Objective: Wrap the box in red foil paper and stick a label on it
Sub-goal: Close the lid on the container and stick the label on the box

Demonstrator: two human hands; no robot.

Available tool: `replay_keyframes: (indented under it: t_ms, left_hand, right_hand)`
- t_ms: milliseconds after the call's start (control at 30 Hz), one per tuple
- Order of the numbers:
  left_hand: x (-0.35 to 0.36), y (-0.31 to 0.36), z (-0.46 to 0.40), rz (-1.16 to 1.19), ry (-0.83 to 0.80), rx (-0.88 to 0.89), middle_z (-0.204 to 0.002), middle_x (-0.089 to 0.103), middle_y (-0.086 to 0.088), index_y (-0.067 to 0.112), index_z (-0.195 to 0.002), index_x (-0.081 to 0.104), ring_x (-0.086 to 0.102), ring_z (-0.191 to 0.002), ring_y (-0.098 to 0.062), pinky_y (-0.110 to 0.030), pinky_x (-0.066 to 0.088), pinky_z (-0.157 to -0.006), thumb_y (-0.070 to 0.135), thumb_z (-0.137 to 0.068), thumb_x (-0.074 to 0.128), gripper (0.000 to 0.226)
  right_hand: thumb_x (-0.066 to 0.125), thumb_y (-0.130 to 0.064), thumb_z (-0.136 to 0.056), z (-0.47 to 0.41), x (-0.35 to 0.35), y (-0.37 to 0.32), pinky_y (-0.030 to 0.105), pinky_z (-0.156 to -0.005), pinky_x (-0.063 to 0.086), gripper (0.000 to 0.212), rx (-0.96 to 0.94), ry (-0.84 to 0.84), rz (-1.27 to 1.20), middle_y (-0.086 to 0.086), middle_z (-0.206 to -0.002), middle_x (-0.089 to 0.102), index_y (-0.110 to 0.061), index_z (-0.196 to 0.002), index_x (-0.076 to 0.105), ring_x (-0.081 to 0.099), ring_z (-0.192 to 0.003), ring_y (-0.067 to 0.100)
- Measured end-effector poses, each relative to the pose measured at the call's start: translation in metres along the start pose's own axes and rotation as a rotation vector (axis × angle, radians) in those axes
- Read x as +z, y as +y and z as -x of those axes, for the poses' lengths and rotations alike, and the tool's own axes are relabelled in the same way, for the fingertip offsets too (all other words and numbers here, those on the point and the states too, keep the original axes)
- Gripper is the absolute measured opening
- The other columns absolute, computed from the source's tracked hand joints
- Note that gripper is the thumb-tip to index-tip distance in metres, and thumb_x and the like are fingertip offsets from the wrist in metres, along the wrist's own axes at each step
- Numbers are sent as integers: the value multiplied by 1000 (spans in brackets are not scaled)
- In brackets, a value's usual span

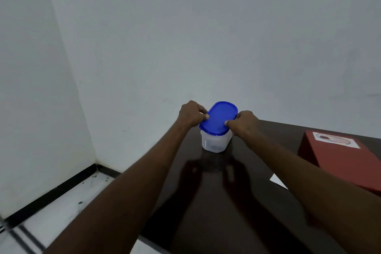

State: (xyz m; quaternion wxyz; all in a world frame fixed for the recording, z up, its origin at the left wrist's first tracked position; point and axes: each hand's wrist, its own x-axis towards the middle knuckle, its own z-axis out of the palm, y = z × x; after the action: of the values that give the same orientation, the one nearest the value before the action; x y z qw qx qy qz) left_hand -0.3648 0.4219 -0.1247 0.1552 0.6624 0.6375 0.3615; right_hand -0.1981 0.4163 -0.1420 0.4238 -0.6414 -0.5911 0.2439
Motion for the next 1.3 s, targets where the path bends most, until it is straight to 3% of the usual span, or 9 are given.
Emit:
replay_keyframes:
  t_ms: [233, 400, 567, 667, 733, 800, 967, 1133, 1300]
  left_hand:
    - [17, -26, -2, 44, -77, -9, -68, 62, -6, 4, -74, 69, 63, -68, -21, -25, 51, -64, 12, -93, 55, 25]
    - [19, -20, 0, 15, -106, 32, -106, 72, -5, 9, -116, 72, 64, -85, -16, -18, 47, -63, 0, -86, 52, 38]
    - [23, -13, -5, -86, -226, 48, -112, 70, -13, 5, -118, 69, 64, -95, -26, -27, 46, -70, -3, -85, 40, 45]
    - [27, -5, -8, -148, -286, 59, -118, 64, -12, 6, -127, 61, 59, -104, -27, -28, 40, -77, 0, -92, 34, 45]
    - [32, -2, -11, -186, -308, 71, -133, 55, -11, 11, -140, 49, 52, -117, -26, -26, 34, -87, 10, -101, 32, 43]
    - [36, -4, -13, -222, -328, 91, -148, 44, -12, 12, -149, 36, 45, -129, -27, -26, 30, -93, 22, -106, 29, 44]
    - [42, -12, -26, -197, -324, 64, -148, 44, -12, 13, -147, 39, 47, -126, -27, -26, 32, -90, 22, -106, 31, 43]
    - [47, -18, -28, -187, -337, 62, -151, 41, -12, 18, -153, 28, 46, -129, -28, -29, 33, -96, 21, -104, 32, 50]
    - [39, -21, -22, -119, -295, 49, -146, 47, -11, 25, -149, 37, 50, -122, -28, -30, 39, -95, 14, -102, 32, 49]
  right_hand:
    - [69, -11, -77, -2, 8, 15, 41, -72, 60, 18, -14, -24, -30, 14, -66, 68, 4, -88, 65, 71, -70, 29]
    - [66, -6, -79, -6, 7, 21, 45, -78, 61, 13, -14, -56, -18, 15, -72, 71, 6, -85, 66, 73, -73, 30]
    - [57, -20, -92, -5, 9, 30, 33, -68, 48, 12, -184, -122, 121, 11, -100, 60, -9, -90, 56, 59, -83, 23]
    - [45, -26, -96, -7, 8, 33, 30, -79, 34, 19, -227, -240, 244, 20, -125, 49, -27, -78, 42, 46, -94, 23]
    - [40, -29, -99, -9, 6, 36, 34, -92, 36, 25, -249, -275, 329, 16, -155, 36, -17, -114, 57, 50, -115, 30]
    - [36, -30, -101, -9, 6, 37, 35, -102, 35, 50, -255, -277, 389, 16, -160, 26, -5, -144, 40, 45, -132, 34]
    - [34, -30, -103, -14, 10, 44, 36, -102, 36, 51, -285, -246, 388, 16, -161, 25, -3, -146, 37, 47, -130, 34]
    - [34, -27, -102, -19, 18, 52, 33, -86, 36, 36, -268, -215, 308, 22, -150, 40, -1, -122, 50, 55, -108, 30]
    - [35, -24, -105, -17, 21, 44, 31, -111, 27, 57, -193, -260, 165, 9, -166, 9, -7, -157, 19, 30, -145, 29]
